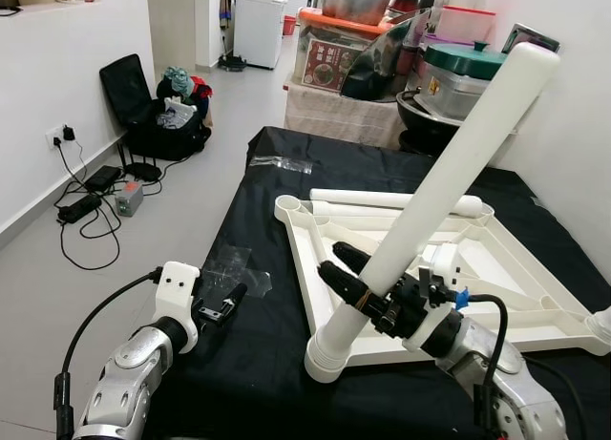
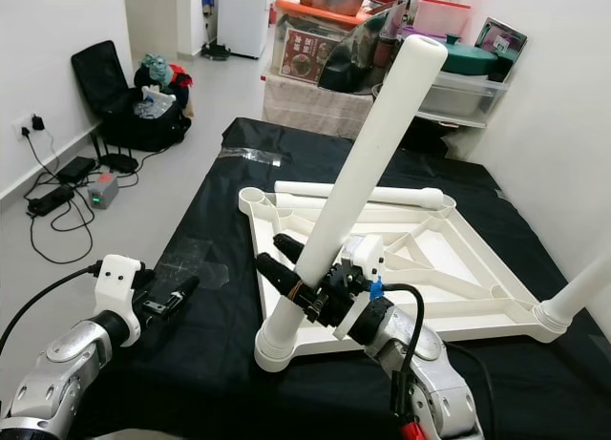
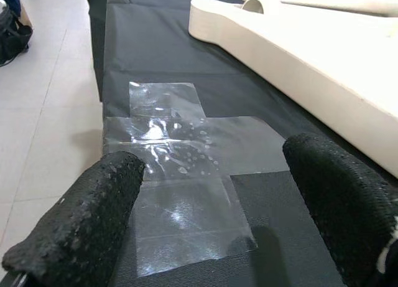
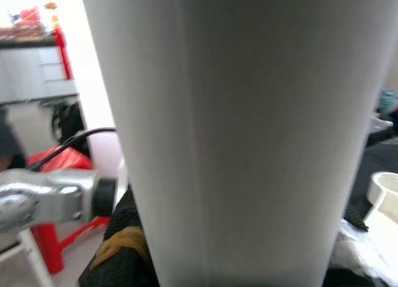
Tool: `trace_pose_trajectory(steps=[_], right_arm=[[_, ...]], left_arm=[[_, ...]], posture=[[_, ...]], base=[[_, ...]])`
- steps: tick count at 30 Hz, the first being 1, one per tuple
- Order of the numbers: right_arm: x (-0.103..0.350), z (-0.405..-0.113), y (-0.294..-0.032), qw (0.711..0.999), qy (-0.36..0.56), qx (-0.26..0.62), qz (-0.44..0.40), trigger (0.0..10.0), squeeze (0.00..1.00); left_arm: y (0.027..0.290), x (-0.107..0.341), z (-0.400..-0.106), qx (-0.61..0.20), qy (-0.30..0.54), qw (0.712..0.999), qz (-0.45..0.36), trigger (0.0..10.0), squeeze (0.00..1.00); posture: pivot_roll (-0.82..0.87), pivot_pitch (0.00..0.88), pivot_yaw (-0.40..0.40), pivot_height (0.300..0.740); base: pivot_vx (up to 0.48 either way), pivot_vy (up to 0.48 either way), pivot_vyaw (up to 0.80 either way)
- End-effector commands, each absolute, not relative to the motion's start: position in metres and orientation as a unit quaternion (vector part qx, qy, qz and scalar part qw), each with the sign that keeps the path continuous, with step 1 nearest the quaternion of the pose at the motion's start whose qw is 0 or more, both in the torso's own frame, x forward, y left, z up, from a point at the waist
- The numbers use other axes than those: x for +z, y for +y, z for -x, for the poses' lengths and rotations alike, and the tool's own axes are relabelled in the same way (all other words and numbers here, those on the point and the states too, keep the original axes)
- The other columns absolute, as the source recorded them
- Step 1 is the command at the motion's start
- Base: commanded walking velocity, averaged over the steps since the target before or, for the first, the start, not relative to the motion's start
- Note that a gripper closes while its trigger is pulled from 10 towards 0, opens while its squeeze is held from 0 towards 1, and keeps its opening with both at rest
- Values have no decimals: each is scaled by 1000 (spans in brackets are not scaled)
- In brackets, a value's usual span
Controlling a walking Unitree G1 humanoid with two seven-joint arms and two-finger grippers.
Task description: Building children table
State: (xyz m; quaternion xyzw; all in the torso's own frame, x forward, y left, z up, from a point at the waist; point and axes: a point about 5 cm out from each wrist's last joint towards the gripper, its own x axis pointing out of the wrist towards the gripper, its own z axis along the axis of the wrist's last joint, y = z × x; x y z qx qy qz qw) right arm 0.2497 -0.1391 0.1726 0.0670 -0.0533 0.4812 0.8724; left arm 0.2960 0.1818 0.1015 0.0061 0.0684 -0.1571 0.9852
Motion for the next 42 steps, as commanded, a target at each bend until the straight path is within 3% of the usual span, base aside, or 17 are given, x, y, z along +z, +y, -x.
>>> trace_pose_trajectory(steps=[1, 7, 13, 27, 32, 33, 35, 37, 40, 42], right_arm=[[110, -230, -125, 832, 115, 531, -116, 0, 0], [116, -231, -126, 812, 112, 563, -107, 0, 0], [118, -241, -127, 817, 111, 555, -110, 0, 0], [118, -250, -121, 800, 121, 579, -102, 0, 0], [108, -260, -124, 835, 142, 523, -97, 0, 0], [100, -267, -127, 865, 159, 468, -84, 0, 0], [100, -267, -127, 865, 159, 468, -84, 0, 0], [91, -277, -135, 925, 160, 326, -112, 0, 0], [90, -278, -139, 944, 153, 260, -133, 0, 0], [88, -277, -157, 969, 128, 114, -177, 0, 0]], left_arm=[[181, 99, -296, -163, 78, 984, -2, 10000, 0], [179, 99, -296, -167, 77, 983, -2, 10000, 0], [178, 98, -295, -169, 79, 983, -1, 10000, 0], [177, 97, -294, -173, 81, 982, -1, 10000, 0], [176, 96, -293, -173, 82, 981, -1, 10000, 0], [176, 95, -293, -173, 83, 981, 0, 10000, 0], [176, 95, -293, -173, 83, 981, 0, 10000, 0], [177, 94, -292, -172, 84, 982, 1, 10000, 0], [177, 94, -291, -171, 84, 982, 2, 10000, 0], [178, 93, -291, -170, 86, 982, 0, 10000, 0]], posture=[[91, 0, -139, 740], [99, 0, -143, 740], [102, 0, -144, 740], [109, 0, -154, 740], [104, 0, -154, 740], [102, 0, -155, 740], [102, 0, -155, 740], [92, 0, -150, 740], [89, 0, -148, 740], [87, 0, -144, 740]], base=[[0, 0, 0], [0, 0, 0], [0, 0, 0], [0, 0, 0], [0, 0, 0], [0, 0, 0], [0, 0, 0], [0, 0, 0], [0, 0, 0], [0, 0, 0]])
